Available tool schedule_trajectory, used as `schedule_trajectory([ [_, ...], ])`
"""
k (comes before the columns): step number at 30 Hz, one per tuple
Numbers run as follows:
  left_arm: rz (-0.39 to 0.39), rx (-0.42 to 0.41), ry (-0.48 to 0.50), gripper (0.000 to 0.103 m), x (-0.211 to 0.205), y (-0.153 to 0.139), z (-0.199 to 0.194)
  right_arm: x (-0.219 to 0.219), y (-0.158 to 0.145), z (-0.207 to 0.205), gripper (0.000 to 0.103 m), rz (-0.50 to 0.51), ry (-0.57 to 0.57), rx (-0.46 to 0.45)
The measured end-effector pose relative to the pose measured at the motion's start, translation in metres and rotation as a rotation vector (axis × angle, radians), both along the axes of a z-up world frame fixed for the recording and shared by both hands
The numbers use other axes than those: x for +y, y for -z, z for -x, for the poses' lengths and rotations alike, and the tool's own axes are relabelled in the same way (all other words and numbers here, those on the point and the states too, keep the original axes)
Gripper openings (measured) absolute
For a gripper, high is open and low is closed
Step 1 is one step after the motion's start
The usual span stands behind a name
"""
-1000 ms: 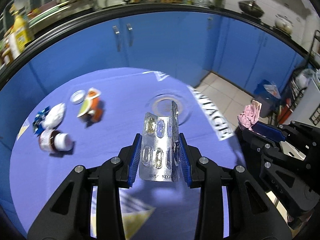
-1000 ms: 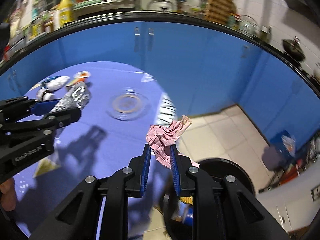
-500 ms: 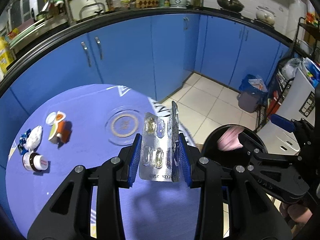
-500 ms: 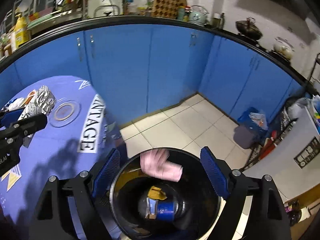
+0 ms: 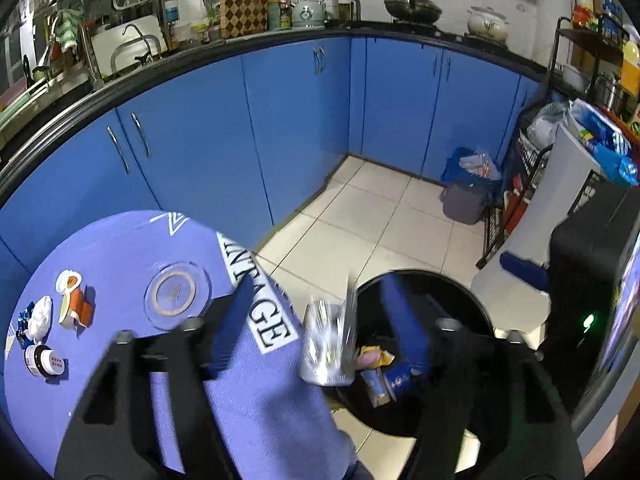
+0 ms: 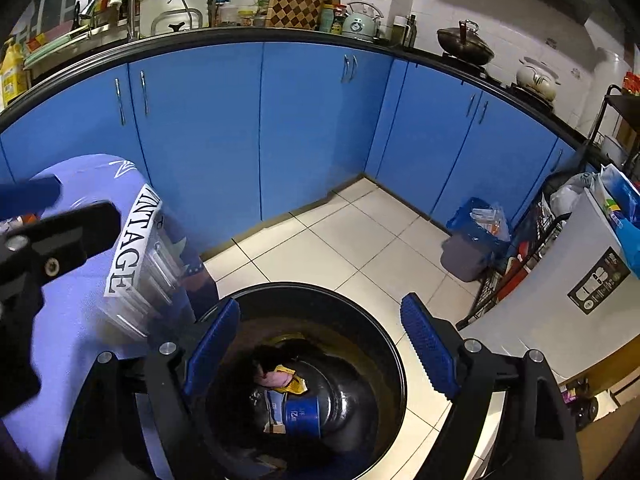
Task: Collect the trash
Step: 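Open the right tool over the bin while the left tool drops the blister pack, then move both open tools back over the table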
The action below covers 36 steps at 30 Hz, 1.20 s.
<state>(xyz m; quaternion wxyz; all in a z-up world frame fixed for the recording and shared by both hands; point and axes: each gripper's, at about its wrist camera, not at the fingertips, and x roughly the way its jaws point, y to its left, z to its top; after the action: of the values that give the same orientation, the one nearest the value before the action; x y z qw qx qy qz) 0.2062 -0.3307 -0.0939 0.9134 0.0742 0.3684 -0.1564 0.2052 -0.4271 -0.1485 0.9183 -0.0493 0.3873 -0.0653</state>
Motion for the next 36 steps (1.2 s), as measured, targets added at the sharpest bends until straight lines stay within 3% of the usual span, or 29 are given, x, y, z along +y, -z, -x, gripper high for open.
schedule_trajectory([
  [6,0.008,-0.004,-0.013,0.079,0.005,-0.003,-0.002,-0.001,0.002,0.000,0.081,-0.018,0.002,0.002],
  [12,0.001,-0.010,-0.082,0.079,0.040,-0.006,0.000,0.019,-0.003,-0.002,0.081,-0.031,-0.046,-0.003],
  [25,0.020,0.018,-0.425,0.079,0.228,0.003,0.005,0.169,-0.011,-0.024,0.081,-0.103,-0.369,0.019],
  [30,0.014,0.058,-0.516,0.079,0.290,0.021,0.010,0.212,-0.001,-0.046,0.081,-0.118,-0.401,0.059],
  [36,0.009,0.126,-0.554,0.079,0.327,0.052,0.008,0.247,0.010,-0.065,0.081,-0.108,-0.427,0.094],
])
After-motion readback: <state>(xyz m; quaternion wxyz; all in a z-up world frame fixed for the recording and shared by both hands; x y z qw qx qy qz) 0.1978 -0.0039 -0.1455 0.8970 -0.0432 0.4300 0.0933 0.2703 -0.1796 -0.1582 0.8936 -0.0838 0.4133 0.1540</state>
